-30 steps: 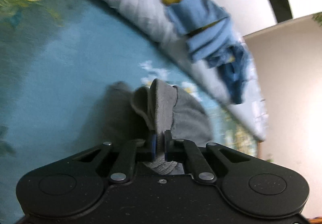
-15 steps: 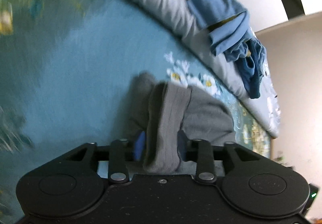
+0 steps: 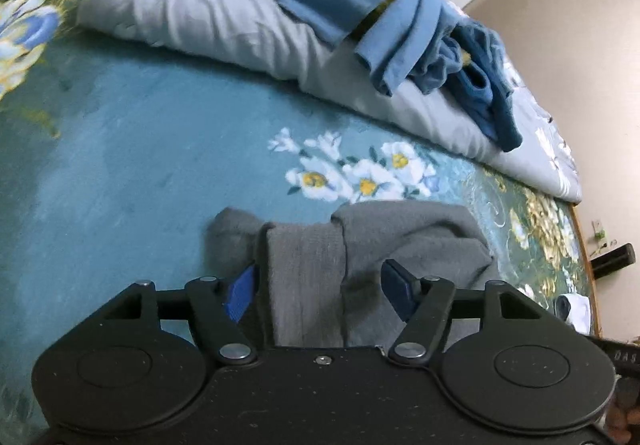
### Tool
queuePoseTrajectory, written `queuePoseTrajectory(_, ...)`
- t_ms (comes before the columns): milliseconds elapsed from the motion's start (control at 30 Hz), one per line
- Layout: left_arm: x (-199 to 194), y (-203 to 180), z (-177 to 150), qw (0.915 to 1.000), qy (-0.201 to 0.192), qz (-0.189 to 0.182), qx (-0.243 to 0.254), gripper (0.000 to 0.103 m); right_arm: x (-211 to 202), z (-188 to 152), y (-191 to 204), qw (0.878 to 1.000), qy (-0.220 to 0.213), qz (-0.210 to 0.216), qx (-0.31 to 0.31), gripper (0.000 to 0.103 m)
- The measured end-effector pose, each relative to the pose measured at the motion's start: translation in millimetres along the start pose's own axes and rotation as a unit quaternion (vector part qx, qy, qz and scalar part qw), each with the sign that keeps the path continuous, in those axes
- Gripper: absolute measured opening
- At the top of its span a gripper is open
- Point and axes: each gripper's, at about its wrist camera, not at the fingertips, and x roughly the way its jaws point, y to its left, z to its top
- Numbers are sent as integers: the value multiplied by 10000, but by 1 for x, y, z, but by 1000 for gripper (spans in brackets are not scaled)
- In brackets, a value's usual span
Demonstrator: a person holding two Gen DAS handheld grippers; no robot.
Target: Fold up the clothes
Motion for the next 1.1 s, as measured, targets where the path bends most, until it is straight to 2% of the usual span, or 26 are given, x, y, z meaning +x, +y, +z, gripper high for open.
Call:
queuePoseTrajectory(100, 10, 3, 2, 9996, 1, -281, 77, 62, 2, -2, 2, 10000, 77, -39, -33, 51)
queuePoseTrajectory(167, 16, 5, 4, 9988, 44, -459, 144, 49, 3, -2, 2, 9999, 118, -68, -61, 51)
queuePoseTrajectory(200, 18, 7, 5, 9983, 84, -555, 127, 38, 4, -1, 2, 9998, 131, -84, -79, 51)
queuePoseTrajectory(400, -3, 5, 7, 9984, -92, -547, 60, 38, 7, 2, 6, 9996, 178, -131, -156, 51)
queuePoseTrajectory(467, -10, 4, 8, 9984, -152, -544, 38, 28, 9, 3, 8, 9996, 198, -137, -169, 51)
queuePoseTrajectory(633, -27, 2, 10, 9981, -300, -535, -17, 14, 7, 5, 12, 9993, 173, -158, -274, 51)
queuePoseTrajectory(733, -37, 1, 11, 9978, -389, -530, -50, 14, 4, 6, 12, 9993, 126, -172, -304, 51)
queuePoseTrajectory(767, -42, 5, 11, 9985, -401, -364, -68, 14, 4, 6, 11, 9993, 128, -174, -306, 51)
queuePoseTrajectory(833, -29, 18, 8, 9999, -90, 48, 2, 14, 5, 7, 10, 9993, 132, -176, -310, 51)
queuePoseTrajectory(900, -6, 33, 5, 9996, 213, 164, -84, 16, 7, 7, 12, 9993, 154, -171, -299, 51)
queuePoseTrajectory(967, 6, 39, 5, 9992, 283, 78, -260, 20, 8, 8, 16, 9994, 134, -115, -289, 51)
queuePoseTrajectory(1067, 1, 41, 7, 9984, 258, 13, -501, 26, 6, 10, 27, 9990, 57, 10, -436, 51)
queuePoseTrajectory(1100, -5, 42, 6, 9980, 205, 11, -591, 36, 4, 12, 30, 9987, 14, 46, -509, 51)
